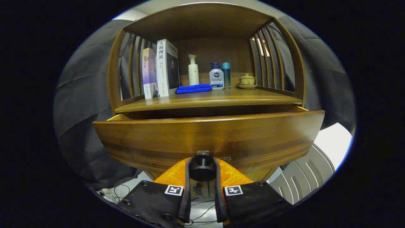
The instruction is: Pull open the drawer, take out the items inside it, and place them on the countertop above the cabinet.
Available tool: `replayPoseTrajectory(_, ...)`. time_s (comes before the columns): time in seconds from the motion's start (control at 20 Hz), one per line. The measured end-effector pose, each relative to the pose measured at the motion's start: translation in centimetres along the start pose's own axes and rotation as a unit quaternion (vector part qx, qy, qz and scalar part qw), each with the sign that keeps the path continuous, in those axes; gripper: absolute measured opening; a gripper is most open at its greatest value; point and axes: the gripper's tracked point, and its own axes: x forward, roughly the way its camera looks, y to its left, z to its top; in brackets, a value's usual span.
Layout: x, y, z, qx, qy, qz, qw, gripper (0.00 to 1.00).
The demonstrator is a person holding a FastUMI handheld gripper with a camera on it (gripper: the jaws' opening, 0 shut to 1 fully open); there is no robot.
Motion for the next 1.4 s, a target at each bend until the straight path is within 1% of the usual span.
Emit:
replayPoseTrajectory(0.65,-5.7,0.3,-2.8,0.001,0.013,0.020,1.000,0.33)
replayPoseTrajectory(0.8,-6.8,0.4,-3.4,-0.004,0.014,0.020,1.000,0.33)
replayPoseTrajectory(1.0,-8.5,1.0,-4.3,-0.017,0.021,0.035,0.999,0.33)
replayPoseTrajectory(1.2,-8.8,1.0,-4.3,-0.030,0.013,0.036,0.999,0.33)
replayPoseTrajectory(1.3,-9.2,1.0,-3.8,-0.037,-0.002,0.038,0.999,0.41)
replayPoseTrajectory(1.4,-9.9,1.3,-2.2,-0.050,-0.031,0.045,0.997,0.50)
